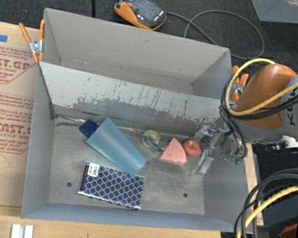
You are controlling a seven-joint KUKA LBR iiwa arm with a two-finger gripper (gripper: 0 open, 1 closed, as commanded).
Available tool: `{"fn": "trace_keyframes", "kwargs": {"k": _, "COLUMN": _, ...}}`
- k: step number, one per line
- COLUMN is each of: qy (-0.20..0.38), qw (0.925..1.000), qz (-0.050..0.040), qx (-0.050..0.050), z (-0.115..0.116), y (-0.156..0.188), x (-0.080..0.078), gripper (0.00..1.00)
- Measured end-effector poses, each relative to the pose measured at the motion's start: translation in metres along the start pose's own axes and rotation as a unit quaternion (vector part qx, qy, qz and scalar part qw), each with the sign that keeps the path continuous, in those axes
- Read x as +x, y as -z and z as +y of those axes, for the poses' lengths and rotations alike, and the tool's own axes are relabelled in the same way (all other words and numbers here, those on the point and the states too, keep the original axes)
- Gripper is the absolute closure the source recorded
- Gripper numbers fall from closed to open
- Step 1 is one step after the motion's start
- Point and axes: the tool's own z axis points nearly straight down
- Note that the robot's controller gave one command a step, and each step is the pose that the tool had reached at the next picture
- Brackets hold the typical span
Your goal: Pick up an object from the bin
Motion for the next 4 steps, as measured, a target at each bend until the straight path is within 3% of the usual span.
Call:
{"fn": "trace_keyframes", "kwargs": {"k": 1, "qy": 0.15, "qw": 0.9887, "qz": -0.0004, "qx": 0.001, "z": 0.026, "y": -0.036, "x": -0.002, "gripper": 0.0}}
{"fn": "trace_keyframes", "kwargs": {"k": 2, "qy": 0.231, "qw": 0.9729, "qz": -0.0002, "qx": 0.0, "z": 0.042, "y": -0.057, "x": 0.001, "gripper": 0.0}}
{"fn": "trace_keyframes", "kwargs": {"k": 3, "qy": 0.184, "qw": 0.9829, "qz": -0.0005, "qx": 0.0, "z": 0.05, "y": -0.063, "x": 0.003, "gripper": 0.0}}
{"fn": "trace_keyframes", "kwargs": {"k": 4, "qy": 0.302, "qw": 0.9533, "qz": -0.0012, "qx": 0.0, "z": 0.06, "y": -0.066, "x": 0.0, "gripper": 0.0}}
